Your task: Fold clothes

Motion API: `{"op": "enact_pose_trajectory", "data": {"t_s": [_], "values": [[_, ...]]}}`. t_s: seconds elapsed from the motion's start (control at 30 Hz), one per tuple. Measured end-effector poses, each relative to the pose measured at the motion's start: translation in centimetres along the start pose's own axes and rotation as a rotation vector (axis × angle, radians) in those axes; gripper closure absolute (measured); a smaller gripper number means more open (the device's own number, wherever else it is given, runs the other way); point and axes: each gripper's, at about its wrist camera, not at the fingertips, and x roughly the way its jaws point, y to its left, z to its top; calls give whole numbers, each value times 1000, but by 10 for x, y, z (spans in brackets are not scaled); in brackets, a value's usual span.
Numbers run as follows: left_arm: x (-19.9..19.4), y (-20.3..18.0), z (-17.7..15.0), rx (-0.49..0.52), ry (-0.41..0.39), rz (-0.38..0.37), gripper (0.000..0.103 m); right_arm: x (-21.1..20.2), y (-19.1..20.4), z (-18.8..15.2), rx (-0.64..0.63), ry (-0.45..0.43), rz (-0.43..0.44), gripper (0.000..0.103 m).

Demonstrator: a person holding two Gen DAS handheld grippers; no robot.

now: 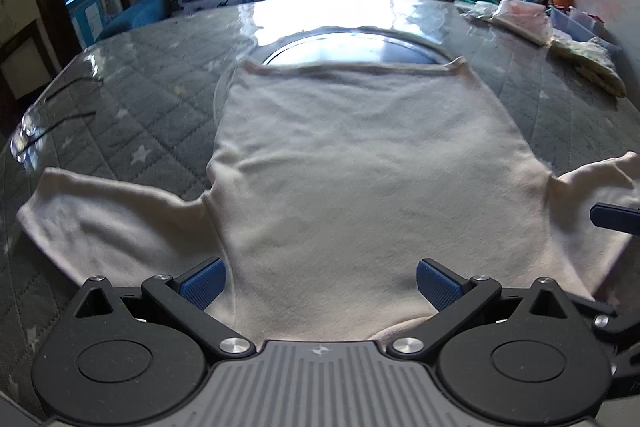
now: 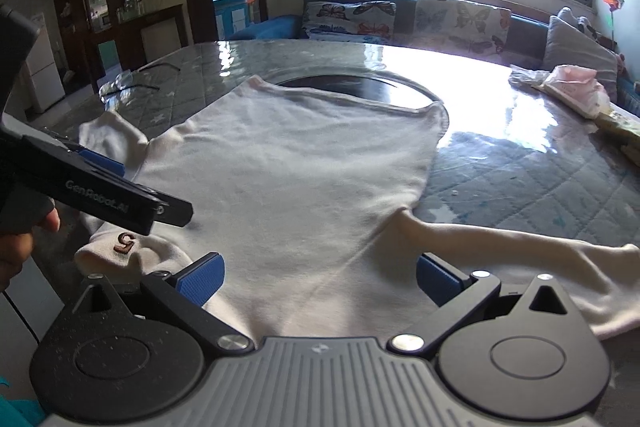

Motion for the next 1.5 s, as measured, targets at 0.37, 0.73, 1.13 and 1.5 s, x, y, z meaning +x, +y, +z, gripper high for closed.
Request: {"op": "enact_pose_trajectory", "data": {"t_s": [0.37,0.73,1.13,1.5], "values": [[-7,-38,4,125,-22,-70,0,-29,-69,-1,133,-34,-152,7],[-5,-55,6,179,-17,-93,0,-43,-168,-23,367,-9,-418,29],[-3,-61,6,190,-7,-85,0,-47,-188,-37,440,-4,-441,56],[-4,-64,5,197,-7,-86,0,-49,-189,-37,433,-9,-435,85]]}}
